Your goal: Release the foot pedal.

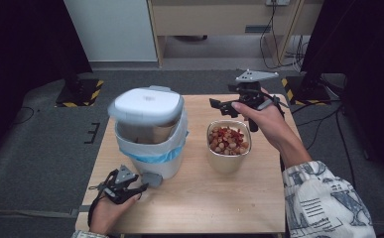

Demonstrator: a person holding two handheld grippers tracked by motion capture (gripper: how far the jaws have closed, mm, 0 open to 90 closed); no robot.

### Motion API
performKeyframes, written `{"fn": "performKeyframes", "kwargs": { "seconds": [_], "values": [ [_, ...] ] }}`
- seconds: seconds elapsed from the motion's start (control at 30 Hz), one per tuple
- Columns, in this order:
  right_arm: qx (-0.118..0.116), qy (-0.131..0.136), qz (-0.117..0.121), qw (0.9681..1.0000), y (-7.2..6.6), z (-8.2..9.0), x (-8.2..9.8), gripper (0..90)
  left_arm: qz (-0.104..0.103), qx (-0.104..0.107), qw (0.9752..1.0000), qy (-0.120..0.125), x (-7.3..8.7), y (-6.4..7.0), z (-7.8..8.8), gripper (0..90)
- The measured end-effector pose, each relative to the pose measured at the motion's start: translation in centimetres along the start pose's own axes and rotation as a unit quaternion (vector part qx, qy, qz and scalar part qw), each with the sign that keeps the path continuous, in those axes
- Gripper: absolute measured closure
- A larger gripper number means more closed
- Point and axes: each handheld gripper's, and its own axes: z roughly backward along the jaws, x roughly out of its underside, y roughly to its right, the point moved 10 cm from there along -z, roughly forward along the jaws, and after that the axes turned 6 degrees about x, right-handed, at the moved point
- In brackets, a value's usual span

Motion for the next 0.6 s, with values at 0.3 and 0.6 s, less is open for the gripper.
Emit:
{"fn": "performKeyframes", "kwargs": {
  "seconds": [0.3,0.6],
  "values": [
    [0.019,0.001,-0.005,0.9998,1.8,1.1,0.6,9.5,0.013,-0.032,0.9994,-0.003,0.3,-1.6,-0.3,17.4],
    [0.035,0.004,-0.009,0.9993,3.2,2.0,1.0,9.1,0.016,-0.046,0.9988,-0.004,0.6,-2.4,-0.4,8.8]
  ]
}}
